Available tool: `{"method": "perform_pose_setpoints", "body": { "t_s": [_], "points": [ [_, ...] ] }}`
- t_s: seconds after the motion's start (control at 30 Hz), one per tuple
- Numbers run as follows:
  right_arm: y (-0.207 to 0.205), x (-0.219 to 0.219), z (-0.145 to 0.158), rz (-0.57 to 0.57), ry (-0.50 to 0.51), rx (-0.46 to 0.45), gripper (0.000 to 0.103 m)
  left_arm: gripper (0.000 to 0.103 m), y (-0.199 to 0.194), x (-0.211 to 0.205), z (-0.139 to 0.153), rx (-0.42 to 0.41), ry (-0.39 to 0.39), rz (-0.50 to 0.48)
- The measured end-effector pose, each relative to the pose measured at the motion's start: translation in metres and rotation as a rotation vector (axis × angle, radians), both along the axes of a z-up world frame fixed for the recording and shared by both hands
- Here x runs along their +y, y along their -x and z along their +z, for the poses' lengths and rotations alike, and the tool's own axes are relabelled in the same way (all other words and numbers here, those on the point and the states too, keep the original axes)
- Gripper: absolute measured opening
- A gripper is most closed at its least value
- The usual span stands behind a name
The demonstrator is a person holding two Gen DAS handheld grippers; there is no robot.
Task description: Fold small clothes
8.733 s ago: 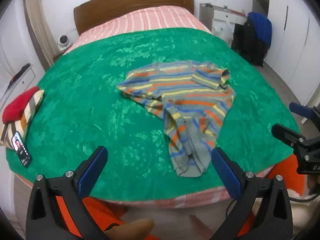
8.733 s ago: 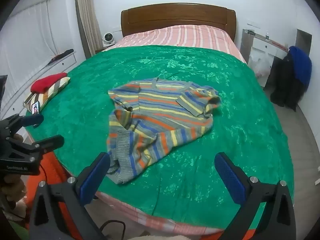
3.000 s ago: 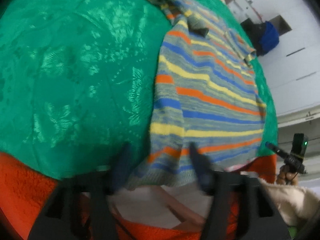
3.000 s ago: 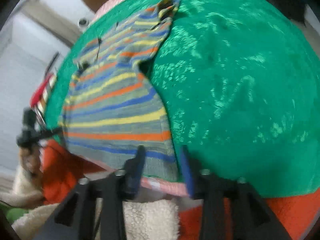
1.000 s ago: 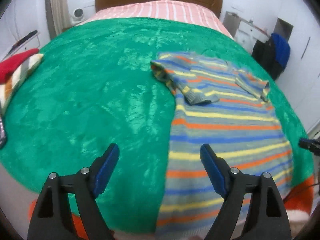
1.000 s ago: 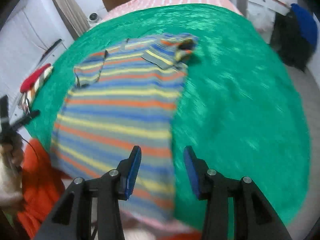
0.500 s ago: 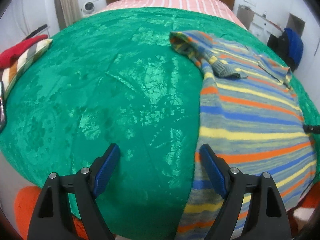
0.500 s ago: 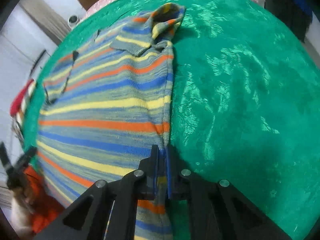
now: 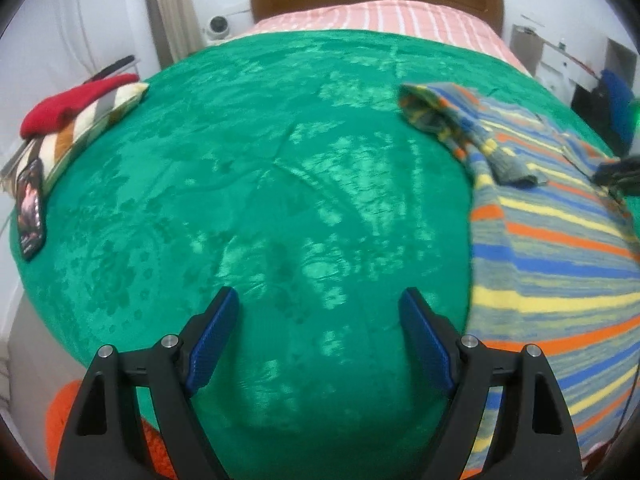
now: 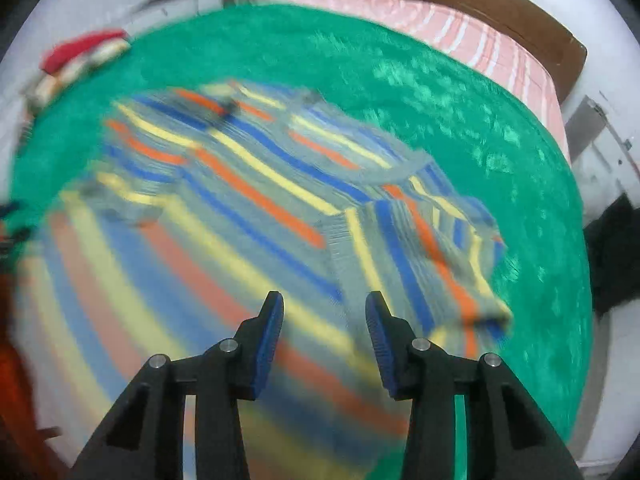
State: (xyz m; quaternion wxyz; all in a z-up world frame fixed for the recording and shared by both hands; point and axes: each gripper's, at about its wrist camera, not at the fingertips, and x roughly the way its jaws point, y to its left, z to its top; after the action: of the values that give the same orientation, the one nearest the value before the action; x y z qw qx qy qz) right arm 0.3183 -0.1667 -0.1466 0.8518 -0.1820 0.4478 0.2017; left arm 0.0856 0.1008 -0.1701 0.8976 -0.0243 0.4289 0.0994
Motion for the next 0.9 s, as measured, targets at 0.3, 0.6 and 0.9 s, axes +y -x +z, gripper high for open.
{"method": "perform_pose_setpoints", "body": {
  "t_s": [0.3, 0.6, 0.9],
  "points": [
    [-0.018, -0.189, 0.047, -0.515, -0.192, -0.103, 0.004, 0.085, -0.004, 0.012, -0.002, 0.004, 0.034, 0.046],
    [0.026, -0.352, 0.001, -0.908, -0.219, 0.006, 0.004, 0.086, -0.003, 0.007, -0.006, 0.009, 0.024, 0.060],
    [0.043, -0.378, -0.033, -1.015, -0.269, 0.095, 0.003, 0.087, 0.000, 0.005, -0.007, 0.008, 0.005, 0.056]
  ]
}}
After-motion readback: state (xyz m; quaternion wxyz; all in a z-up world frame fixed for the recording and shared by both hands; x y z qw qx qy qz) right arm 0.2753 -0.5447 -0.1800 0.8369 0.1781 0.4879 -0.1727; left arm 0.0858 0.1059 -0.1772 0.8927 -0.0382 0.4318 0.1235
